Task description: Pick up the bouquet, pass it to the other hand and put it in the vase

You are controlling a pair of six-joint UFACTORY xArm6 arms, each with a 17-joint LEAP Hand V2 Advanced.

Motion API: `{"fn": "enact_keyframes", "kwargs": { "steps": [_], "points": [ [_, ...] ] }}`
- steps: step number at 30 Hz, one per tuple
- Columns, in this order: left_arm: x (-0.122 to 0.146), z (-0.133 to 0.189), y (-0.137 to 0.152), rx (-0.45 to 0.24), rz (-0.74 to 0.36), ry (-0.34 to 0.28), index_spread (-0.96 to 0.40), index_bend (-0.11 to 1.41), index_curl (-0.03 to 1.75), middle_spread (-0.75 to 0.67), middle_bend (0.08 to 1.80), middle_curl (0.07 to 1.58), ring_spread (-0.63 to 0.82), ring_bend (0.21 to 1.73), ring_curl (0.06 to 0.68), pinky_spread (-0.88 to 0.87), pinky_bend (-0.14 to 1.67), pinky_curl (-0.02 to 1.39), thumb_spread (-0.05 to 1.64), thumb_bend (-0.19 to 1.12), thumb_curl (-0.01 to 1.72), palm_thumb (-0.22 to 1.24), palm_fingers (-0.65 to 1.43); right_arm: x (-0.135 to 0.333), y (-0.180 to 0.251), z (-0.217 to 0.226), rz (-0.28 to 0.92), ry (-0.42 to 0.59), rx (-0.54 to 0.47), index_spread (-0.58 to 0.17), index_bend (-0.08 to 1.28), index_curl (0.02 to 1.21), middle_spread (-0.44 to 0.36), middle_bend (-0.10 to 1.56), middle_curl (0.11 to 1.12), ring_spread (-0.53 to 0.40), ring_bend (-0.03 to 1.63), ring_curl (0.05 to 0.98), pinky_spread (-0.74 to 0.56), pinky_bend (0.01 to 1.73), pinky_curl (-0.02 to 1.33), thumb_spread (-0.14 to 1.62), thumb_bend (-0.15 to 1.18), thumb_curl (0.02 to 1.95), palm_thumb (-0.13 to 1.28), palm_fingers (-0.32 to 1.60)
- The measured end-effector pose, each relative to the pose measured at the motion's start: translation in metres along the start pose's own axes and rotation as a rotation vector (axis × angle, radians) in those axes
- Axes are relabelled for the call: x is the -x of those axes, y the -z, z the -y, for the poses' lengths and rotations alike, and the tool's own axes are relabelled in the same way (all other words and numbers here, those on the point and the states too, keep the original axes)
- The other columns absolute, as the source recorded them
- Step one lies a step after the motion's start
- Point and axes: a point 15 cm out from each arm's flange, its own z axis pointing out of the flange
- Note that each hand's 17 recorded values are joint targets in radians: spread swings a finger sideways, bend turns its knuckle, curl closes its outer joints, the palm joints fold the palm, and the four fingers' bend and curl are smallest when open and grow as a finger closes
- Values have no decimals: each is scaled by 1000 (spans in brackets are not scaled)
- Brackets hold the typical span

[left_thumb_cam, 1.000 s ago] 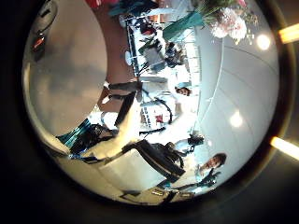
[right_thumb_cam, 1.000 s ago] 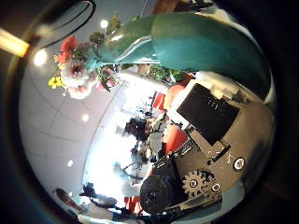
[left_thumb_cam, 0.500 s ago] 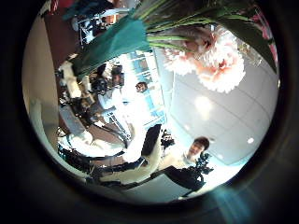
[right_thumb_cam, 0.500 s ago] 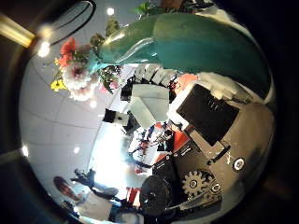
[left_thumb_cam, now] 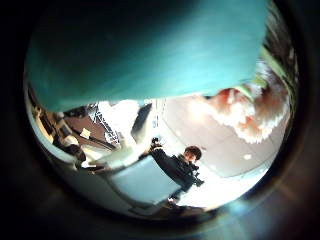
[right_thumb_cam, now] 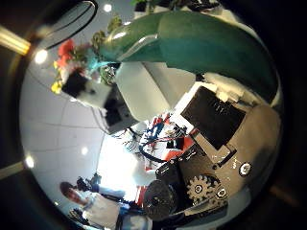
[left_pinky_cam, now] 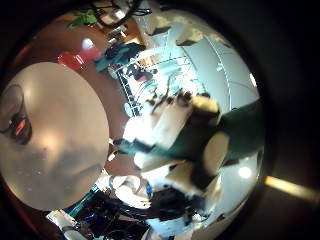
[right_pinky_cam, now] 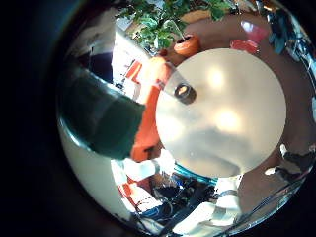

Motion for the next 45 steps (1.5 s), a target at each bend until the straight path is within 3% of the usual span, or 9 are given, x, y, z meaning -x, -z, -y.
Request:
{"fn": "enact_keyframes", "kwargs": {
  "steps": [5,9,13,15,18,24,31,40,45],
  "points": [
    [-10,10,-4,-22,-75,11,-97,211,414,-156,833,632,-226,1055,295,-104,628,396,936,113,454,803,1269,-23,-5,-1,-46,-33,2,-218,1196,885,-126,1399,767,-191,1450,712,-202,1269,854,890,0,1302,1091,1128],
    [-5,21,-1,-77,-116,18,-262,390,529,-287,944,738,-359,1259,410,-331,990,554,953,168,528,953,1311,-37,-7,-4,-54,-86,-1,-230,1125,860,-133,1349,747,-193,1408,688,-251,1218,821,920,-78,1165,837,1076],
    [-6,25,9,-119,-117,-14,-398,552,656,-369,1039,797,-396,1368,468,-431,1151,633,990,192,587,1011,1208,-52,-6,-20,-101,-128,42,-280,770,800,-139,1177,686,-209,1329,643,-387,1178,763,972,-57,973,722,664],
    [-10,28,18,-147,-105,-34,-451,602,714,-395,1075,820,-400,1407,487,-459,1192,655,1002,191,612,1019,1166,-68,1,-30,-157,-156,65,-296,677,760,-132,1091,656,-184,1247,622,-280,1089,770,990,-44,904,704,299],
    [-21,30,35,-190,-73,-78,-512,642,794,-425,1114,845,-401,1442,506,-489,1234,679,1023,192,646,1031,1120,-99,27,-42,-263,-215,62,-339,589,661,-104,965,590,-116,1099,536,-71,1000,717,1005,-36,821,687,102],
    [-63,37,69,-266,37,-219,-602,661,938,-462,1152,877,-400,1479,526,-520,1267,704,1050,178,703,1034,1076,-81,69,-34,-385,-157,-10,-400,504,546,-65,797,497,5,941,426,254,888,611,1016,-26,711,696,34],
    [-111,46,98,-370,200,-344,-667,620,1075,-482,1159,896,-397,1493,533,-534,1274,720,1063,152,758,1026,1060,-66,102,-26,-488,-126,-65,-418,431,467,-38,651,420,116,823,348,425,796,520,1013,-25,634,715,72],
    [-80,63,131,-455,398,-348,-717,548,1211,-496,1150,911,-396,1492,534,-543,1266,731,1088,131,815,1025,1063,-111,111,-45,-590,-214,28,-407,362,419,-10,523,367,165,700,285,470,670,433,1002,-26,578,721,101],
    [-42,78,142,-452,429,-284,-734,512,1269,-502,1142,917,-397,1488,533,-546,1259,736,1097,123,839,1034,1069,-123,103,-48,-595,-230,89,-394,311,397,4,462,348,175,635,257,465,618,396,1006,-24,558,722,117]
  ]
}}
